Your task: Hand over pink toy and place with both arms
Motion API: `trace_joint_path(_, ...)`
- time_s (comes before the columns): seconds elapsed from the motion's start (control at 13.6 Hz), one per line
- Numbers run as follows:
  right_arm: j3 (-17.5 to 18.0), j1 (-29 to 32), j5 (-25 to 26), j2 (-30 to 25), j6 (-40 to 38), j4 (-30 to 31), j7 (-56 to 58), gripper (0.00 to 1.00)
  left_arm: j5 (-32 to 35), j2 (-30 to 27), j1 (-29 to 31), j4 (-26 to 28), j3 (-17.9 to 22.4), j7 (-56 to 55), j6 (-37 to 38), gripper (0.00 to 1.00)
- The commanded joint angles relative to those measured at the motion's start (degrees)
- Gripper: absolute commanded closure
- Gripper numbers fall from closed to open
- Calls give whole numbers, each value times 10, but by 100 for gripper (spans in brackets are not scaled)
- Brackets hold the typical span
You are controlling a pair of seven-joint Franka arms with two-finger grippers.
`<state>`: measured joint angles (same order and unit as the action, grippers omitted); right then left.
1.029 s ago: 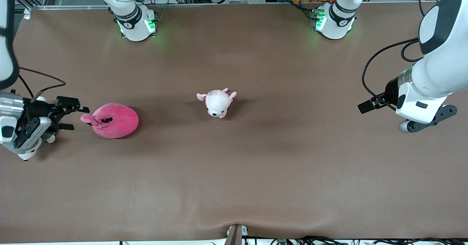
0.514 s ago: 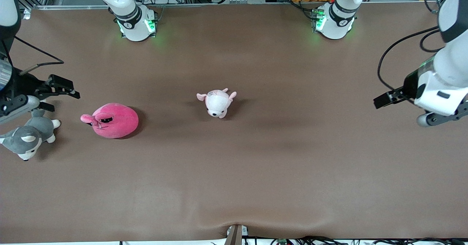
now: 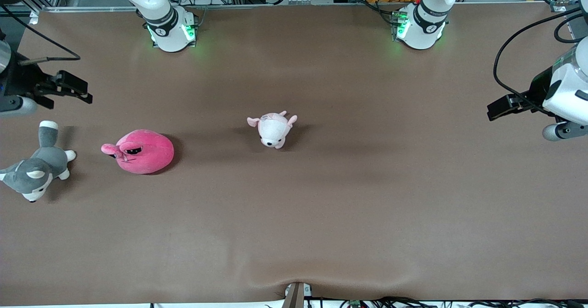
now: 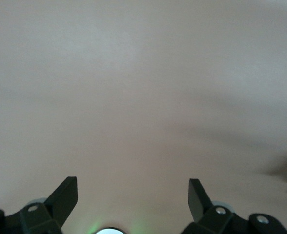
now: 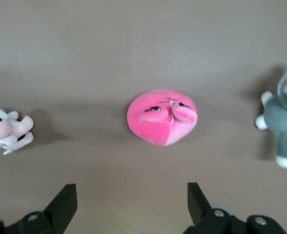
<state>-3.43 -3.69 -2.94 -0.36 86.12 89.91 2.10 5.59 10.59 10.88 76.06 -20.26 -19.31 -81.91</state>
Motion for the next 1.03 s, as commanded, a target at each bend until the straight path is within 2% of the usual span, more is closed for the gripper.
trace_joint_path(0.0, -8, 2, 16, -18, -22, -1, -40, 0, -37, -40, -32, 25, 63, 39, 6, 0)
trace_joint_path(0.07, -8, 7, 16, -18, -33, -2, -54, 0, -37, -59, -62, 50, 103, 55, 2, 0)
trace_joint_path(0.22, -4, 7, 16, -28, -47, -2, -96, 0, -44, -99, -95, 97, 151, 72, -9, 0)
trace_joint_path(0.37, -5, 9, 16, -30, -44, -2, -101, 0, -44, -142, -97, 154, 155, 74, -30, 0)
trace_joint_path(0.44, -5, 9, 18, -27, -39, -2, -97, 0, -44, -151, -95, 166, 153, 75, -31, 0)
trace_joint_path(0.59, -4, 8, 34, -25, -12, -2, -95, 0, -42, -145, -93, 154, 152, 82, -30, 0)
trace_joint_path(0.96, -6, 10, 37, -25, -15, -2, -96, 0, -34, -131, -92, 131, 154, 116, -26, 0)
